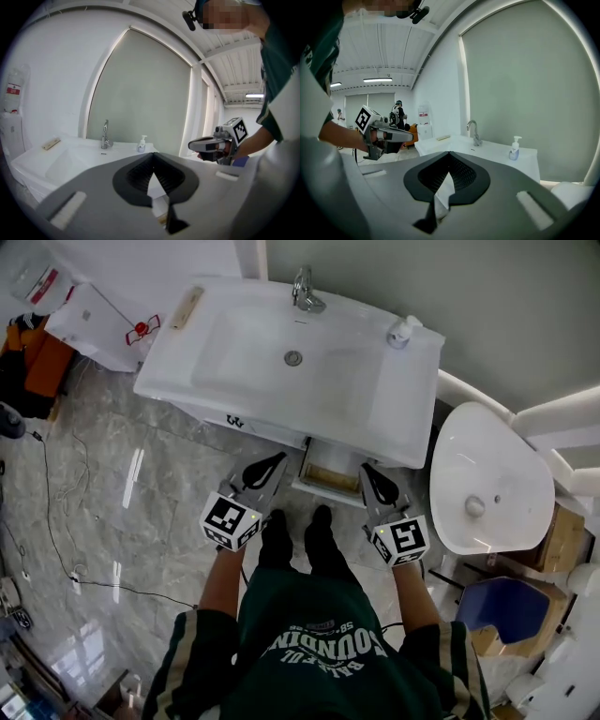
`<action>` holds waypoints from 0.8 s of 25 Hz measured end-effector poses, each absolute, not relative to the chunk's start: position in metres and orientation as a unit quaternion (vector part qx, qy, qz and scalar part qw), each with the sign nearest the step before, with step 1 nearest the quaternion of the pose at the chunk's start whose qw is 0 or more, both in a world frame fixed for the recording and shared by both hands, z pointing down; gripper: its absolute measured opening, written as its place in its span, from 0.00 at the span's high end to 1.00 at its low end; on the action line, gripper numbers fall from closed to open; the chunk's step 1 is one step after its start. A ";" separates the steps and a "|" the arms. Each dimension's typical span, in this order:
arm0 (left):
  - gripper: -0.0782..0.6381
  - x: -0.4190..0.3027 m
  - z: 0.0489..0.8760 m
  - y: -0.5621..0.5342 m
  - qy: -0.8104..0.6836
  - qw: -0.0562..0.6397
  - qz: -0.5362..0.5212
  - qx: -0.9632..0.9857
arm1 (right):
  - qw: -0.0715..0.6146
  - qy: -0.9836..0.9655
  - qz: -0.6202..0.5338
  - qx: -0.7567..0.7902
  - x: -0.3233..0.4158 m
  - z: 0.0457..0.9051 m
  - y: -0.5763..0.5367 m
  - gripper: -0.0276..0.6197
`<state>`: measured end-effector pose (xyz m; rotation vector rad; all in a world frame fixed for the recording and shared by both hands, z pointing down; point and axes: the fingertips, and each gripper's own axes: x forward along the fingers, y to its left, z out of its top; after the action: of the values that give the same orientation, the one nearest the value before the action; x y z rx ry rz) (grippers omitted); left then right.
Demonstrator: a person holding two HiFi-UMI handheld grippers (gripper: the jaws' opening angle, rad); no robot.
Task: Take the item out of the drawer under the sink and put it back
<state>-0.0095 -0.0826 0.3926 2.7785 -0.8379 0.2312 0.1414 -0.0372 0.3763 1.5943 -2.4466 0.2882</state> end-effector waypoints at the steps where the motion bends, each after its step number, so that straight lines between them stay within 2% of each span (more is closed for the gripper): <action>1: 0.82 -0.008 0.396 -0.082 -0.287 0.118 0.080 0.947 | 0.106 -0.832 0.099 0.536 0.142 0.379 -0.039 0.95; 10: 0.82 0.010 0.445 -0.073 -0.264 0.134 0.114 0.948 | 0.148 -0.844 0.107 0.504 0.143 0.424 -0.053 0.95; 20: 0.82 0.014 0.497 -0.076 -0.248 0.158 0.120 0.948 | 0.214 -0.845 0.125 0.474 0.130 0.512 -0.040 0.95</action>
<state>0.0138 -0.0761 0.4969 2.7118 -0.7103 0.3428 0.1296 -0.0404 0.5117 1.3149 -2.3438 0.3467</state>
